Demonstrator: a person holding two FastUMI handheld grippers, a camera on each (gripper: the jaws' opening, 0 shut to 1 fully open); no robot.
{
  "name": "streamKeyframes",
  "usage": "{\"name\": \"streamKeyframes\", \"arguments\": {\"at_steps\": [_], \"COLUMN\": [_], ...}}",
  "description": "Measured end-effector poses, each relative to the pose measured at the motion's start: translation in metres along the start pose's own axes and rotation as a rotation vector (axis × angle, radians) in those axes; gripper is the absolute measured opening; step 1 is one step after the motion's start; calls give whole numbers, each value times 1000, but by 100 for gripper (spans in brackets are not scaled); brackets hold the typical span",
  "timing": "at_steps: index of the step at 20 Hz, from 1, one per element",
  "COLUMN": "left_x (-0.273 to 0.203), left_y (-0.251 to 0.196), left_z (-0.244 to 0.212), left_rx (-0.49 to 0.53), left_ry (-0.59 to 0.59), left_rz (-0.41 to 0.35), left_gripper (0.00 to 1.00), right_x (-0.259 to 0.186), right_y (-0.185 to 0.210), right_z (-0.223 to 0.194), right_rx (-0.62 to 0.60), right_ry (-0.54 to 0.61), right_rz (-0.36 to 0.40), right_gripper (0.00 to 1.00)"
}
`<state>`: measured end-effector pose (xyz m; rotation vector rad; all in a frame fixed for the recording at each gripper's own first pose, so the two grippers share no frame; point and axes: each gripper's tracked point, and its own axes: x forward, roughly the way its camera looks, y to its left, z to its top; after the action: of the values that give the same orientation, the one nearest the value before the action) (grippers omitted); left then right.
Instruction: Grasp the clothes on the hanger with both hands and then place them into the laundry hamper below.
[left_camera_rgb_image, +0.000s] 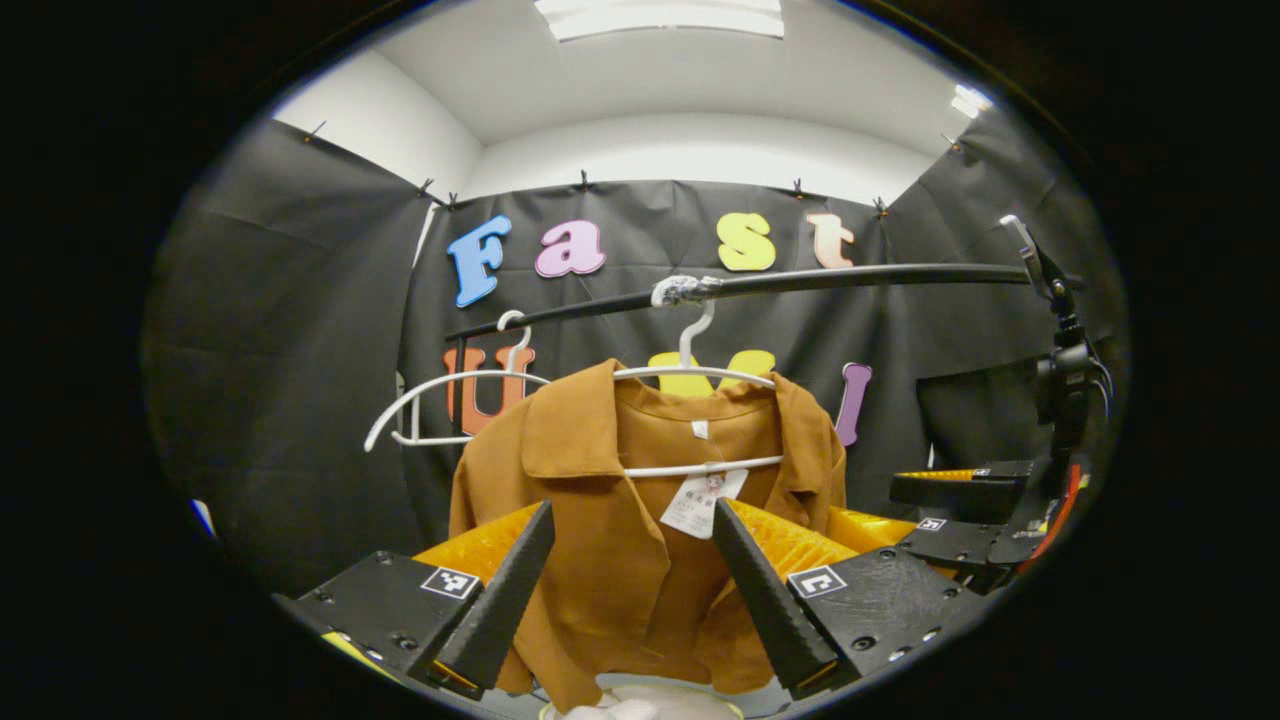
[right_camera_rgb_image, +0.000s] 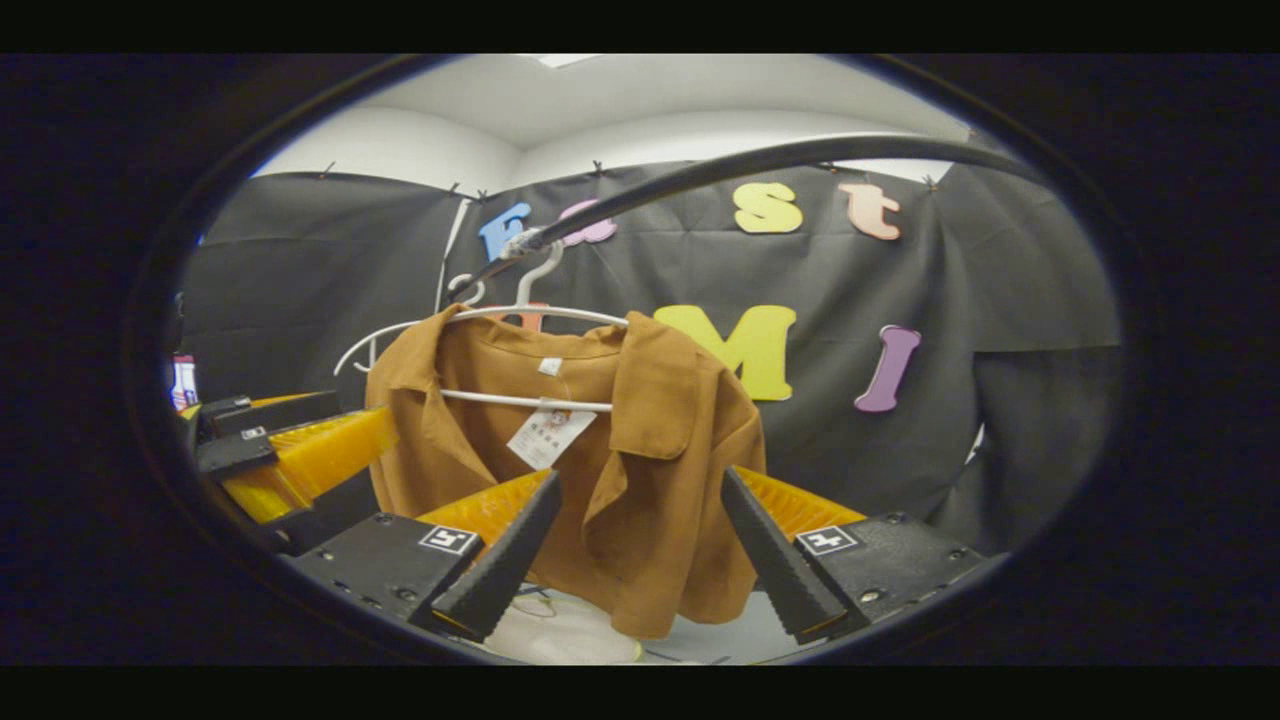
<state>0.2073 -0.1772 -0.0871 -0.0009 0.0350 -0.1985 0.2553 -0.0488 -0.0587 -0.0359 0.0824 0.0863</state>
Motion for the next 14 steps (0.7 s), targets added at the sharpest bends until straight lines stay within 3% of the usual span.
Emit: {"name": "streamKeyframes", "arguments": {"at_steps": [5,11,14], "left_x": [54,82,90], "left_y": [12,28,32], "left_z": [-9,-27,-30], "left_rx": [5,10,29], "left_ry": [15,53,54], "left_rz": [60,136,168], "left_gripper": [100,100,96], "right_x": [50,90,103], "right_y": [0,-5,-9], "right_z": [6,-6,-6], "right_rx": [3,11,10], "right_ry": [8,34,37], "right_rz": [18,-4,2], "right_gripper": [100,97,87]}}
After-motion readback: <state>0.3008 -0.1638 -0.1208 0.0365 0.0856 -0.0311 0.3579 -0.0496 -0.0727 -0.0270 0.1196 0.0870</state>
